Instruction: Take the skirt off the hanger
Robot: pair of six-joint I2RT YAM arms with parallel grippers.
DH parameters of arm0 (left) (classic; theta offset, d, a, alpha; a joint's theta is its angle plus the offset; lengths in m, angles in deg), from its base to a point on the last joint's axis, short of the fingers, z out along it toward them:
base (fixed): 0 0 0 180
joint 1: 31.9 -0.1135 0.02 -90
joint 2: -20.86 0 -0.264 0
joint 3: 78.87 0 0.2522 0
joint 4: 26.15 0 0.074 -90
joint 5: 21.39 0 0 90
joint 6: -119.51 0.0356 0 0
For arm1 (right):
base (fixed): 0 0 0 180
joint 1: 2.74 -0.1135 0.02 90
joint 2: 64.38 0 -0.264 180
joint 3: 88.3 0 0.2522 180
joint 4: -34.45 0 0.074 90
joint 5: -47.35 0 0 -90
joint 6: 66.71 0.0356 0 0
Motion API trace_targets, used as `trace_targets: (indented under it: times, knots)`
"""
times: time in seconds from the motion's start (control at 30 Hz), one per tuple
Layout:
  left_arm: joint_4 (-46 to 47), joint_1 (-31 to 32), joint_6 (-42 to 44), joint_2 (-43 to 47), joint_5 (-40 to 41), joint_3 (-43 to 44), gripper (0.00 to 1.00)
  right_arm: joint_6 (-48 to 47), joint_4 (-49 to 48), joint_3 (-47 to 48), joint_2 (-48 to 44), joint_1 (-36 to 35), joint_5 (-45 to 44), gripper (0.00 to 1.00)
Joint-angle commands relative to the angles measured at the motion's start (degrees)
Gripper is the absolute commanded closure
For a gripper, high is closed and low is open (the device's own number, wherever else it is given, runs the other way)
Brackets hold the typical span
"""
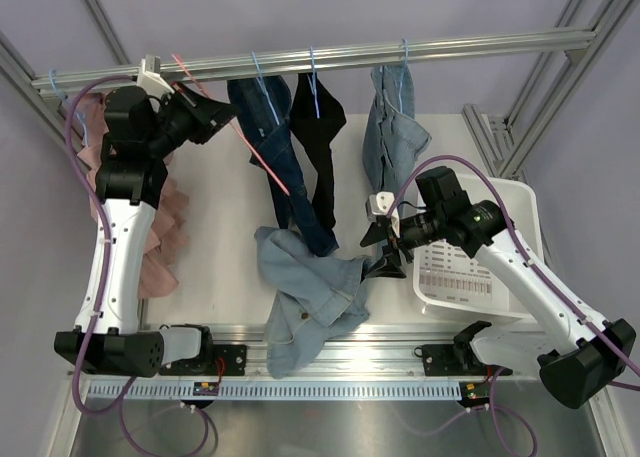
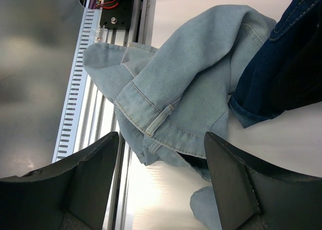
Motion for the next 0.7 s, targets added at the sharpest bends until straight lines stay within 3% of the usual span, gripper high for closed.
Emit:
trace_targets:
  times: [0.0, 0.47, 0.67]
  knots:
    - [1.75, -0.63, -2.07, -2.32, 1.49, 4.26, 1.00, -1.54, 0.20, -0.09, -0.55, 0.68, 1.58, 0.23]
    - [-1.24, -0.99, -2.16, -4.87, 5.36, 7.42, 0.94, -2.50, 1.08, -0.18, -0.99, 1.39, 2.46, 0.23]
    - [-1.77, -1.07, -2.34, -5.05, 5.54, 8.22, 0.85, -2.94, 1.69, -0.09, -0.72, 1.56, 2.63, 0.23]
